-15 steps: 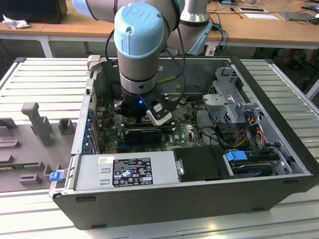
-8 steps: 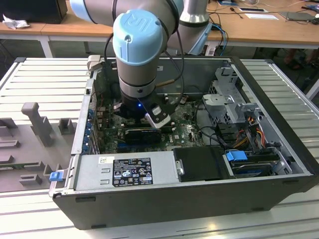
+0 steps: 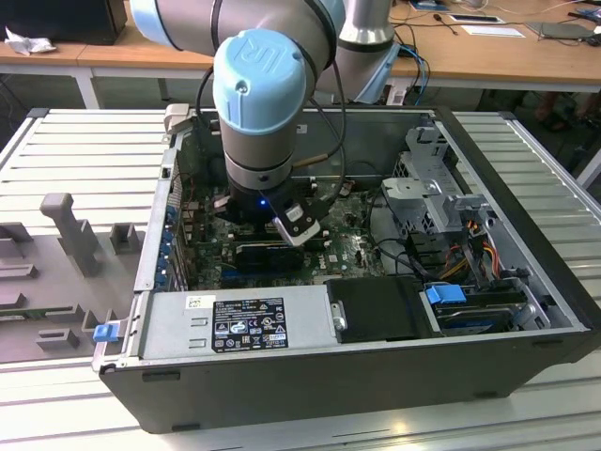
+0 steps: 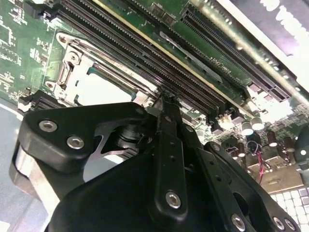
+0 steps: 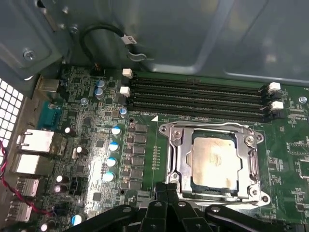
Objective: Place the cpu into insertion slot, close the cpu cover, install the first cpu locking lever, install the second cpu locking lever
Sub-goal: 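Install the second cpu locking lever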
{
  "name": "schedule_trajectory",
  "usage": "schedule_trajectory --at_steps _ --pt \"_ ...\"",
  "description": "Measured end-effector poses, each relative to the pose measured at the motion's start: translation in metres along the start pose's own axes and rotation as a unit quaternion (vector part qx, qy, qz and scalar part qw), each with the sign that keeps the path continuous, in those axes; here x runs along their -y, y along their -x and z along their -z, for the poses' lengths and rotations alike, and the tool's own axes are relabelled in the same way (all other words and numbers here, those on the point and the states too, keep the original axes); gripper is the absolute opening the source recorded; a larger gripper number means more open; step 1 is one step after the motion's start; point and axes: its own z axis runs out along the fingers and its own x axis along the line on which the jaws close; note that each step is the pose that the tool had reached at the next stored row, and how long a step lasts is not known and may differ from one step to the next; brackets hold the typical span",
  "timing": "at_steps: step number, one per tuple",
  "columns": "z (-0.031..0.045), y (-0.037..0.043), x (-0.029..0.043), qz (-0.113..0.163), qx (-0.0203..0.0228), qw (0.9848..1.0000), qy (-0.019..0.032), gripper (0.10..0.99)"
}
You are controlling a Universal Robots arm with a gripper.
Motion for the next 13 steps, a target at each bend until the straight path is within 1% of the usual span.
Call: schedule_trajectory --at_steps 1,2,4,8,10,13 --pt "-0.0018 -0.0009 0.0005 0.0 0.0002 1.0 0.003 0.106" --pt "-0.0032 -0.002 0.001 0.0 0.0001 1.0 0.0038 0.106" --pt "-0.003 -0.0028 0.0008 0.0 0.0004 1.0 0.0047 0.106" --pt "0.0077 -0.0024 -0.0031 0.0 0.0004 1.0 0.0047 0.106" --pt "0.0113 -0.0022 -0.0044 0.0 0.0003 1.0 0.0046 0.106" --pt "0.0139 -0.0021 -0.0054 0.0 0.0004 1.0 0.0047 0.106"
